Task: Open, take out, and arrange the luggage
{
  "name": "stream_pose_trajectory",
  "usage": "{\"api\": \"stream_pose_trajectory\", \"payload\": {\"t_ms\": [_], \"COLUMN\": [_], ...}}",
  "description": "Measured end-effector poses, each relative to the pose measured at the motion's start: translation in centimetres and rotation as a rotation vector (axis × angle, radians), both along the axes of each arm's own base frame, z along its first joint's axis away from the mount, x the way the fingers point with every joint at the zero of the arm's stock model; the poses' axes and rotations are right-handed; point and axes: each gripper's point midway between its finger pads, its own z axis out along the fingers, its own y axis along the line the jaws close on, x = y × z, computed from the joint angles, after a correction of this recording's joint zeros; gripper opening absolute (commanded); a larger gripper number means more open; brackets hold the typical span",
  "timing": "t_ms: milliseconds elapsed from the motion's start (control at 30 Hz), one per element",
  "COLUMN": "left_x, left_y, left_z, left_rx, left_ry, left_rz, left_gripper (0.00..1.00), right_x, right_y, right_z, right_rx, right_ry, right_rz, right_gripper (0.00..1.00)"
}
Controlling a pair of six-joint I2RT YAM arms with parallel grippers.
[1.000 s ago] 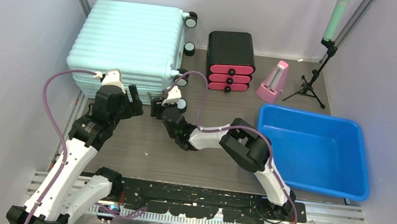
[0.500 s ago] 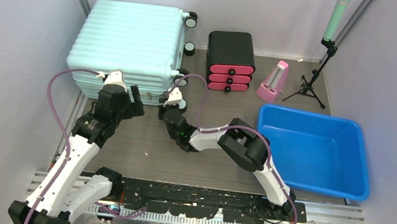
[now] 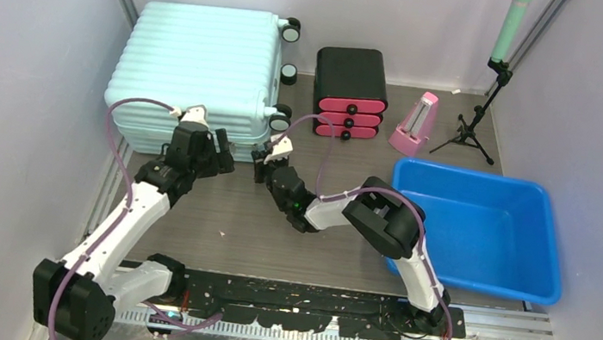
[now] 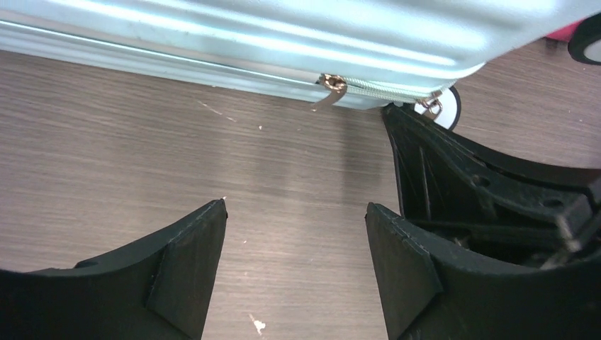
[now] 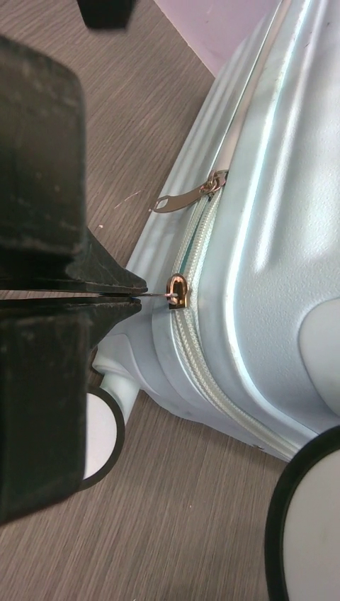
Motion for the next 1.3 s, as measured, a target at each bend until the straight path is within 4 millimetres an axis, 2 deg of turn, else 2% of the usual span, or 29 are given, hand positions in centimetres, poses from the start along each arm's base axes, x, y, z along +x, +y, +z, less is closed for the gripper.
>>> {"api": "stream_pose_trajectory", "payload": {"t_ms": [300,633,800,933,1000,1067,1200,1300], "left_x": [3.5,6.6,7.1,6.3,5.4,4.8,4.7,5.5], "left_y": [-1.2,-2.3,-2.5,-1.7,-1.2,-1.0,-1.2,-2.1], "left_z": [-3.7,-3.7,-4.5,-4.5,-3.7,-2.0,3.5,8.4], "left_rx": [-0.047,-0.084,-0.086,-0.108,-0.12,-0.134,-0.118,-0.052], "left_ry": [-0.067,-0.202,-0.196,-0.152,-0.135,-0.142,-0.193,-0.262], "left_rz": [0.016,-0.004,-0.002,0.075,0.109,0.122,0.094,-0.015], "left_gripper": [0.7,0.66,0.63,0.62,0.61,0.6,0.61,0.64], "right_x": [-0.2,-0.3,-0.3,-0.3,-0.5,-0.7,-0.9,-1.0], "right_y": [-0.6,-0.8,-0.8,-1.0,-1.1,-1.2,-1.1,-1.0], "right_z": [0.0,0.1,0.1,0.2,0.5,0.6,0.7,0.8], "right_rx": [-0.009,-0.003,-0.002,0.002,0.002,0.0,0.0,-0.001], "right_ry": [-0.003,-0.009,-0.011,-0.015,-0.015,-0.012,-0.009,-0.012], "right_rz": [0.059,0.077,0.076,0.073,0.076,0.083,0.1,0.109], "right_gripper": [0.0,0.0,0.01,0.0,0.0,0.0,0.0,0.0]}}
